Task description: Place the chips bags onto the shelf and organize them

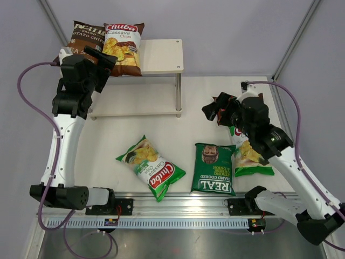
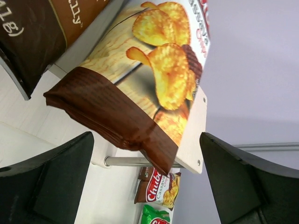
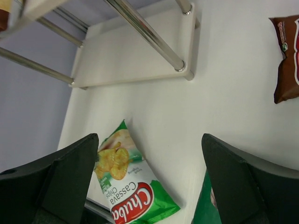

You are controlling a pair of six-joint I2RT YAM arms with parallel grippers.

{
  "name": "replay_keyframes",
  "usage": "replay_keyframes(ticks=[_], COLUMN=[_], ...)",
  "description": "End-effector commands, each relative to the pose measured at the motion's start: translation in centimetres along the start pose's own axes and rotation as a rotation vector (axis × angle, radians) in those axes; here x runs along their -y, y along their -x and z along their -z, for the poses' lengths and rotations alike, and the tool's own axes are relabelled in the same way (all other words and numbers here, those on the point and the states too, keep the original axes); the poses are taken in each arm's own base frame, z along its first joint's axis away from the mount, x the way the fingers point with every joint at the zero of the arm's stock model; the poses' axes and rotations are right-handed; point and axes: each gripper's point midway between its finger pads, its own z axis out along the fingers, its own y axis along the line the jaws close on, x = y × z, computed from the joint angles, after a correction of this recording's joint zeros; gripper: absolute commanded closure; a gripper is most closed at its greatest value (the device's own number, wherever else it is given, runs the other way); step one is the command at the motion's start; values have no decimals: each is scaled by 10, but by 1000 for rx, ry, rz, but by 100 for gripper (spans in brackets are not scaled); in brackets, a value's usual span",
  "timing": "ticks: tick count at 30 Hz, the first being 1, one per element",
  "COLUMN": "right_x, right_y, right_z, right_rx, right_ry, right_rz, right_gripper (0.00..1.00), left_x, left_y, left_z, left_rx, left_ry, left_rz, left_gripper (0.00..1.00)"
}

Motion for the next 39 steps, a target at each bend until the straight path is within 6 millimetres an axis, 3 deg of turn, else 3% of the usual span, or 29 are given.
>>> replay_keyframes(ticks=[1,5,6,9,13,14,15,16,18,20,21,22,26,28,31,35,37,38,39], right_x=[3,40,50,97,168,173,190,192,237,256,276,278,328,346,374,396,402,416,412], right_y=[2,18,19,36,51,65,58,68,71,70,66,67,58,65,48,45,36,23,27], right_z=[-7,-27,-34,-43,-45,-43,-43,-46,-40,-43,-44,-49,-50,-46,-43,-51,-66,-72,-80], right_rx=[-24,-40,-58,-38,85,140,146,194,227,239,228,225,226,266,247,255,212,180,176], right_ry=[-1,-81,-95,-231,-450,-458,-479,-449,-531,-547,-573,-544,-603,-611,-638,-591,-497,-485,-399], right_rz=[51,9,-13,-71,-96,-105,-117,-132,-236,-328,-368,-377,-490,-487,-516,-488,-501,-539,-531], right_gripper=[1,1,0,1,1,1,0,1,1,1,1,0,1,1,0,1,2,4,5], left_x=[30,48,56,50,11,2,-5,-11,-30,-39,-53,-57,-88,-100,-113,-122,-124,-124,-124], left_y=[18,17,16,-7,-39,-45,-51,-57,-78,-99,-111,-120,-145,-160,-169,-166,-164,-165,-166], left_z=[36,72,92,117,156,158,163,172,176,190,188,195,207,216,219,215,216,215,216], left_rx=[36,18,19,-44,-95,-108,-117,-133,-214,-288,-331,-365,-416,-450,-449,-385,-368,-369,-378], left_ry=[-92,-206,-263,-331,-375,-368,-377,-394,-397,-468,-462,-499,-545,-599,-630,-599,-593,-595,-600], left_rz=[-47,-119,-145,-245,-347,-348,-376,-399,-454,-514,-525,-543,-626,-646,-683,-689,-692,-692,-690], left_gripper=[1,1,1,1,1,1,1,1,1,1,1,1,1,1,1,1,1,1,1])
